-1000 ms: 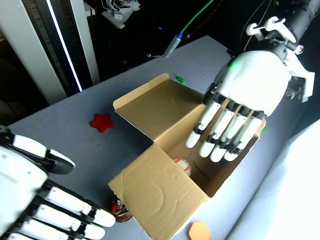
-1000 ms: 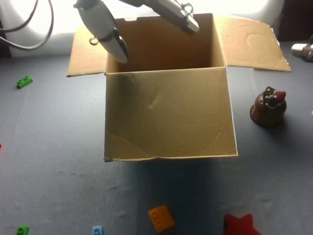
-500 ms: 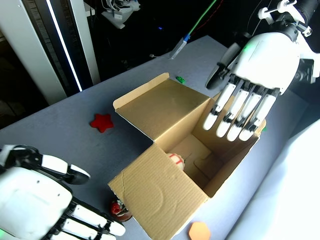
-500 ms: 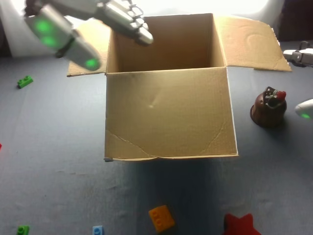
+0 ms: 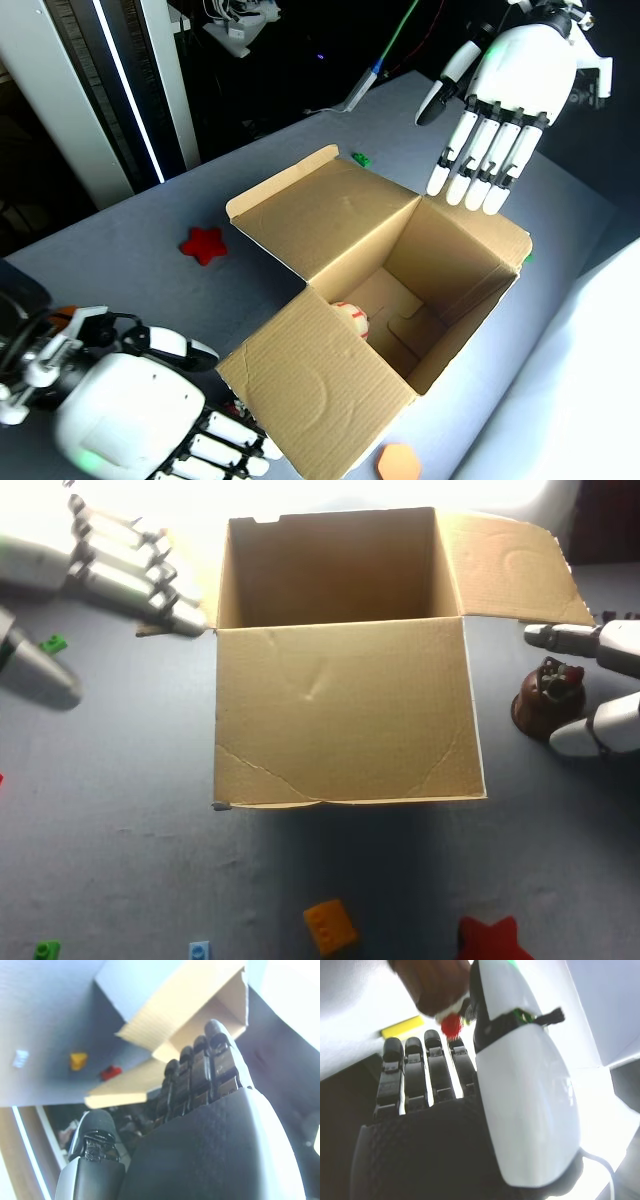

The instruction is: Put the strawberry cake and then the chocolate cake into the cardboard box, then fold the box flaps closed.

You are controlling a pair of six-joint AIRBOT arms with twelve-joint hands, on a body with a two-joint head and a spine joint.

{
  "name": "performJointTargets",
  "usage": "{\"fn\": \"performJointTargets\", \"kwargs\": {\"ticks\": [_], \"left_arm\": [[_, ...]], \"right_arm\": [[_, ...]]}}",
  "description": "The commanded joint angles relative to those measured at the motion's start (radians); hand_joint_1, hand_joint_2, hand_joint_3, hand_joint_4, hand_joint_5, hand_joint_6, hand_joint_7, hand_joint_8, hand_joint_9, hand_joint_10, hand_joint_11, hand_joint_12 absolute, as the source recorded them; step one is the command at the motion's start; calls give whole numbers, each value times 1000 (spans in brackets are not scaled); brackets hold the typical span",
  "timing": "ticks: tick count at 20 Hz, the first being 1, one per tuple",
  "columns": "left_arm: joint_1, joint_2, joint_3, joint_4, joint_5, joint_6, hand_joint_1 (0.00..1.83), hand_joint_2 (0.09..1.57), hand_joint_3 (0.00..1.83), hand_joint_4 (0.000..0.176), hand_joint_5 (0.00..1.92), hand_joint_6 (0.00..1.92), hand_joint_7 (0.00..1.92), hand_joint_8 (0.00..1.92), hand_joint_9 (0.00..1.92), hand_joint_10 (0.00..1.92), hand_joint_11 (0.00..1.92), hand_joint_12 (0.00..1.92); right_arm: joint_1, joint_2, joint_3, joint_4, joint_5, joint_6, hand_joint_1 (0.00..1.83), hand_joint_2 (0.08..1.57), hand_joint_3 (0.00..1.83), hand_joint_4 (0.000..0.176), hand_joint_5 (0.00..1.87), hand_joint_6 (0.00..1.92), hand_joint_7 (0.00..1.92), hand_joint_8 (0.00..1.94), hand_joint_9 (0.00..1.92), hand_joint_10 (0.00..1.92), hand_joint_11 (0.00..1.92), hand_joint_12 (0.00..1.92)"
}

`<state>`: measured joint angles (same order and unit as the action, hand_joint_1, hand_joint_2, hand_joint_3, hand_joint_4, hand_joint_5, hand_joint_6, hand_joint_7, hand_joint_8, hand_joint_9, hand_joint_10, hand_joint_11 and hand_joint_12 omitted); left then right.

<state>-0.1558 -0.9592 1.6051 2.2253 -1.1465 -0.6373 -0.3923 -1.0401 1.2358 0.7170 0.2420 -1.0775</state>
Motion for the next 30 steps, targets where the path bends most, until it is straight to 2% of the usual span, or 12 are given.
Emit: {"fn": "performJointTargets", "kwargs": {"ticks": [1, 5, 12, 13, 14, 15, 16, 17, 19, 23, 29, 30], "left_arm": [[3, 29, -9, -104, 29, -3, 0, 1291, 2, 20, 58, 0, 79, 0, 51, 0, 0, 391], [61, 93, -30, -167, 65, 16, 0, 1294, 1, 22, 66, 4, 78, 2, 56, 2, 0, 402], [201, 121, -6, -363, 143, 105, 0, 1305, 2, 32, 67, 1, 74, 5, 59, 3, 0, 386], [216, 123, -5, -378, 148, 112, 0, 1307, 2, 29, 76, 3, 95, 7, 75, 7, 0, 416], [237, 126, -5, -403, 153, 124, 0, 1303, 0, 35, 71, 1, 84, 2, 72, 5, 0, 421], [255, 129, -5, -417, 160, 132, 0, 1308, 2, 32, 82, 5, 94, 5, 78, 7, 0, 420], [267, 130, -5, -424, 166, 133, 0, 1308, 2, 31, 80, 4, 92, 4, 78, 6, 0, 420], [282, 133, -9, -436, 174, 134, 0, 1307, 1, 32, 66, 0, 92, 3, 79, 6, 0, 418], [308, 139, -18, -460, 182, 149, 0, 1304, 0, 39, 60, 0, 84, 0, 79, 3, 0, 436], [357, 142, -26, -490, 209, 163, 0, 1308, 1, 27, 61, 2, 108, 3, 86, 2, 0, 445], [360, 142, -26, -512, 221, 183, 0, 1310, 1, 27, 69, 2, 107, 0, 85, 2, 0, 434], [362, 142, -29, -515, 224, 187, 0, 1311, 1, 25, 68, 1, 109, 1, 84, 1, 0, 431]], "right_arm": [[3, 4, 15, -4, 105, 1, 1026, 1062, 0, 23, 6, 0, 57, 0, 36, 2, 0, 327], [3, -16, 31, -4, 115, 1, 1039, 1061, 0, 24, 19, 1, 67, 4, 32, 6, 0, 358], [-2, -25, 46, -5, 120, -2, 1046, 1064, 0, 20, 52, 18, 111, 9, 92, 18, 0, 375], [-2, -25, 46, -6, 120, -2, 1090, 1048, 0, 0, 300, 94, 404, 69, 343, 124, 0, 827], [-2, -25, 47, -6, 120, -2, 1114, 1072, 0, 0, 482, 134, 616, 83, 498, 286, 0, 1162], [-2, -25, 47, -6, 121, -2, 1178, 1147, 3, 0, 815, 826, 823, 1018, 616, 758, 53, 1556], [-2, -24, 47, -6, 122, -2, 1201, 1154, 2, 0, 946, 900, 838, 1248, 663, 1057, 172, 1701], [-2, -24, 47, -6, 123, -2, 1215, 1158, 1, 0, 1014, 902, 793, 1340, 636, 1265, 258, 1807], [-2, -22, 48, -6, 124, -2, 1202, 1172, 2, 0, 962, 963, 798, 1379, 609, 1333, 251, 1843], [11, -10, 47, -6, 125, -2, 1179, 1204, 2, 0, 892, 1152, 743, 1389, 569, 1367, 286, 1822], [48, 87, 16, -6, 157, -2, 1194, 1180, 0, 0, 930, 1019, 803, 1364, 585, 1346, 279, 1818], [50, 101, 11, -6, 220, -2, 1177, 1202, 2, 0, 879, 1130, 766, 1392, 560, 1363, 261, 1827]]}}
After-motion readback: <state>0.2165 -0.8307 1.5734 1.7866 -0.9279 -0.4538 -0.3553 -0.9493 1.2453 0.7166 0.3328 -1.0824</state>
